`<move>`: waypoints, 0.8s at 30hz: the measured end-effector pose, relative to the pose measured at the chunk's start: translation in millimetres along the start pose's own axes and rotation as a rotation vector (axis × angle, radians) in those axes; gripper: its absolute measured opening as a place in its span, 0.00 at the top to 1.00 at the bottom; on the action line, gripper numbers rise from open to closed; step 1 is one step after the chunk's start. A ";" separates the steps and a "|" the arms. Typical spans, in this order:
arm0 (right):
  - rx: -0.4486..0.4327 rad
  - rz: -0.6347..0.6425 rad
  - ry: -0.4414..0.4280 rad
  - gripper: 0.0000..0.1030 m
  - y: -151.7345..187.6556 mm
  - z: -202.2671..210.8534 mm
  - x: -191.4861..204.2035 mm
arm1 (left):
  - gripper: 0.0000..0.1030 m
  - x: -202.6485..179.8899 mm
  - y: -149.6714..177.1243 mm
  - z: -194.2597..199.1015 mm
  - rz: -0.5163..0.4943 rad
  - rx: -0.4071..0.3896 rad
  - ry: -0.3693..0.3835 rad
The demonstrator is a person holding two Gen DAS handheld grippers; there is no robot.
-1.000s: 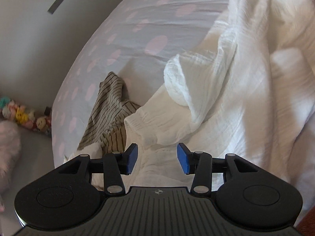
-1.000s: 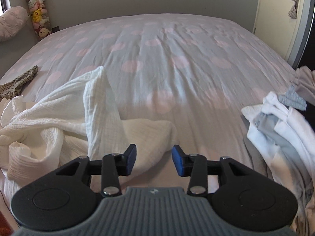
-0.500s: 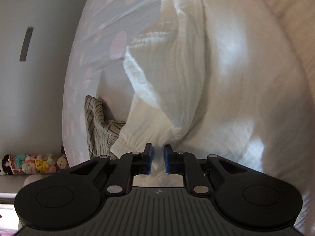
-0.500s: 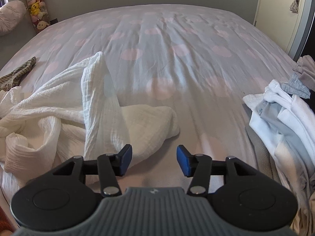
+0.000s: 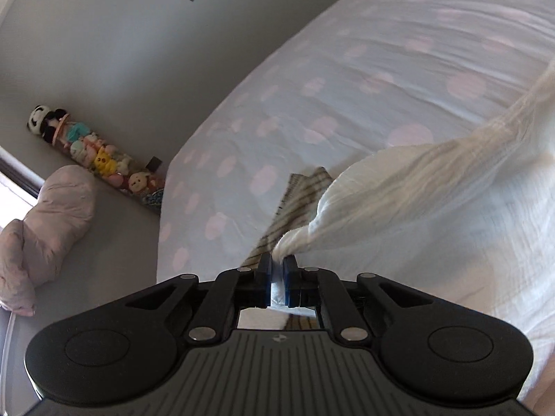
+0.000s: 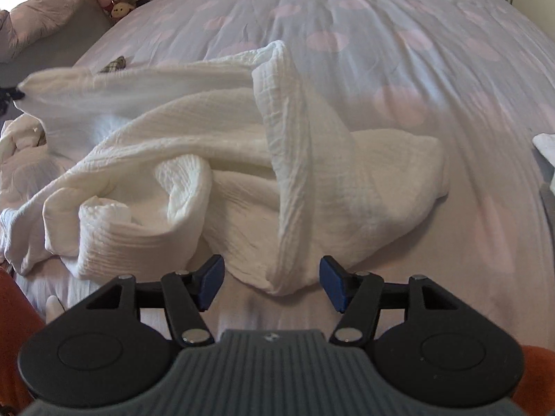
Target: Fold clothes
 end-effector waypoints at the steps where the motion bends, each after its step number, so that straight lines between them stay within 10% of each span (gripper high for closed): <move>1: 0.009 0.010 0.011 0.39 -1.5 -5.7 2.3 | 0.96 9.9 -2.8 6.0 0.021 -0.008 -0.018; 5: 0.007 0.030 0.056 0.46 -7.9 -16.4 5.3 | 0.96 46.2 -5.3 31.2 0.096 -0.031 -0.094; 8: -0.024 0.014 0.074 0.92 -10.4 -11.6 -2.0 | 0.96 69.3 -0.8 44.5 0.140 -0.026 -0.142; 24: -0.440 0.166 0.121 0.92 -96.0 177.9 -26.9 | 0.96 148.4 29.0 134.4 0.376 -0.114 -0.258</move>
Point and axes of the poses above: each gripper's, at about its wrist camera, not at the fingertips, and z roughly against the way its jaws point, x to its left, y to its underside, the point moved 1 cm from there along -z, roughly the way its jaws point, and after that the axes turned 2 degrees about y, right-handed, at the moved point
